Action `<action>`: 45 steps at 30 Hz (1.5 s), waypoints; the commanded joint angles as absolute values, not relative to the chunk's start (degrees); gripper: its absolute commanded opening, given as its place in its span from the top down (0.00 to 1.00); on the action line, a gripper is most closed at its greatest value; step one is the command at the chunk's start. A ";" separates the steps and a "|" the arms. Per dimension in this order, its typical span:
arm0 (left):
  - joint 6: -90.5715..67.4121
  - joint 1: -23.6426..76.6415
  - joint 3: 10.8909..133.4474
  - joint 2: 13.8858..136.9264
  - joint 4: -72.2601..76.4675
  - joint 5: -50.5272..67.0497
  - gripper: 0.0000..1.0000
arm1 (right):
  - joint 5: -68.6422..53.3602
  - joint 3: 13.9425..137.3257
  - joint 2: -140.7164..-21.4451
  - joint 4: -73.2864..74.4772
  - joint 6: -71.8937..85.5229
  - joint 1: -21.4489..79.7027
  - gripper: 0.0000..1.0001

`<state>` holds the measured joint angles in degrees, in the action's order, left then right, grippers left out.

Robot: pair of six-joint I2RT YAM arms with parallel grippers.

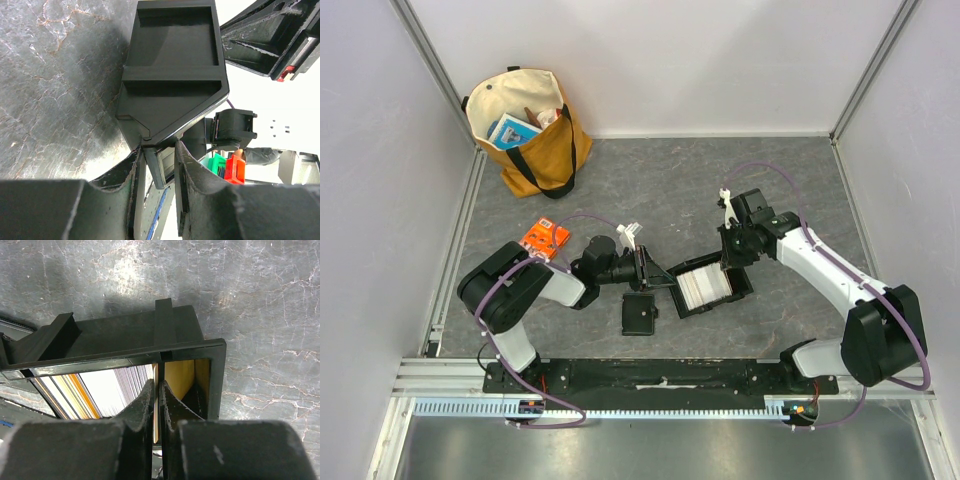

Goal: Put the credit cards into the card holder
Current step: Pick up the credit card from the storage box.

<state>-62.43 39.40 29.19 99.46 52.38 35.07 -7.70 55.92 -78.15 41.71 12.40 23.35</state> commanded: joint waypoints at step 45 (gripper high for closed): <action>-60.64 39.81 30.32 96.77 56.25 35.42 0.98 | 0.18 55.29 -77.08 42.10 14.94 22.76 0.92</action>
